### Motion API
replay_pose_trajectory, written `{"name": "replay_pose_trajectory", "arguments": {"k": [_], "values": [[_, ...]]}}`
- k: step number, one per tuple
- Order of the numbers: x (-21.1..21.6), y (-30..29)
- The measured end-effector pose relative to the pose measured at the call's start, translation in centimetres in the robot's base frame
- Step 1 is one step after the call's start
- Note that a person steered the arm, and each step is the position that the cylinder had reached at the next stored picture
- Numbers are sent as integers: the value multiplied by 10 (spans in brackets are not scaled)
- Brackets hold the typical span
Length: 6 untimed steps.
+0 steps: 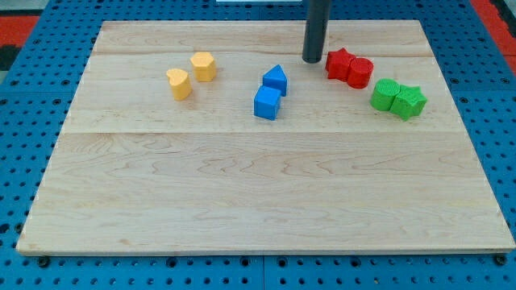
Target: Move the green circle diagonally to the green star
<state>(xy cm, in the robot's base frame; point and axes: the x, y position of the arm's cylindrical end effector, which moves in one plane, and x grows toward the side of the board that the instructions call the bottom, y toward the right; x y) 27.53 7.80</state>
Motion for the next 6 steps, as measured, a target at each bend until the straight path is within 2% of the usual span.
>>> {"name": "replay_pose_trajectory", "arguments": {"k": [1, 2, 3, 4, 5, 6], "values": [[-10, 14], [20, 26], [11, 26], [24, 25], [51, 47], [59, 85]]}}
